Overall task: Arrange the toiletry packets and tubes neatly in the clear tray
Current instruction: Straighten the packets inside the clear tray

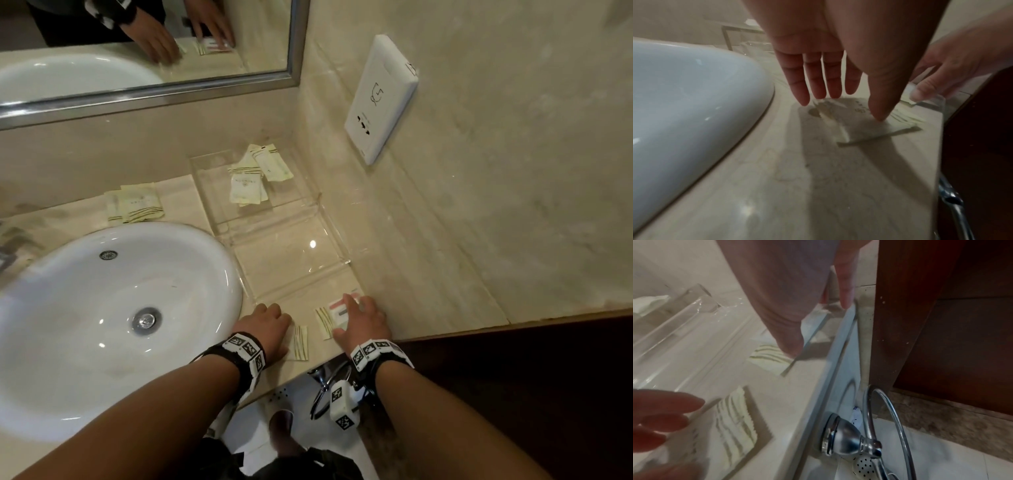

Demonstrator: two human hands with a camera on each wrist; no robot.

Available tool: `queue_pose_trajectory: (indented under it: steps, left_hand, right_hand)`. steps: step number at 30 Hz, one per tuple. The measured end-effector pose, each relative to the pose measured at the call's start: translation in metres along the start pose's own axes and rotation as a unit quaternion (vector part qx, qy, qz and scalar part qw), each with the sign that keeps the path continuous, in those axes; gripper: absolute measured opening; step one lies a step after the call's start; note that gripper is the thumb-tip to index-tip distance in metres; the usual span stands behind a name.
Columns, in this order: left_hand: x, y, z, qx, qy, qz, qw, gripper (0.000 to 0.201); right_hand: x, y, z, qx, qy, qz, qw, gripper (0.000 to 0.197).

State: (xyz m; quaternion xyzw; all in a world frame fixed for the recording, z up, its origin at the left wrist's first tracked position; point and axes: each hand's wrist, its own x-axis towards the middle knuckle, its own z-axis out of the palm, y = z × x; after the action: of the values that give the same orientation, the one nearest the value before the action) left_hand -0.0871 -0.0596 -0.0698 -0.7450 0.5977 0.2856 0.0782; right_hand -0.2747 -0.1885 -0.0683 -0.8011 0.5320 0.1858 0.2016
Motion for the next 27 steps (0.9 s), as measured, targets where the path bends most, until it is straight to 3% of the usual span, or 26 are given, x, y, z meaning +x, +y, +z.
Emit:
queue_pose_trajectory:
  steps: [6, 14, 21, 27]
  left_hand:
    - [0.009, 0.009, -0.001, 0.031, -0.003, -0.011, 0.999, 0.044]
    - [0.008, 0.000, -0.003, -0.024, -0.045, -0.023, 0.998, 0.030]
    - [0.002, -0.015, -0.021, -0.097, -0.001, -0.047, 0.994, 0.008]
    - [-0.004, -0.021, -0.028, -0.131, 0.026, -0.058, 0.989, 0.009]
  right_hand:
    - [0.004, -0.009, -0.002, -0.028, 0.009, -0.007, 1.000, 0.093]
    - [0.007, -0.012, -0.010, 0.004, 0.006, -0.023, 1.000, 0.086]
    - [0.003, -0.019, -0.008, -0.013, 0.005, -0.092, 0.996, 0.071]
    - [0.011, -0.026, -0.006, -0.104, -0.004, -0.183, 0.977, 0.067]
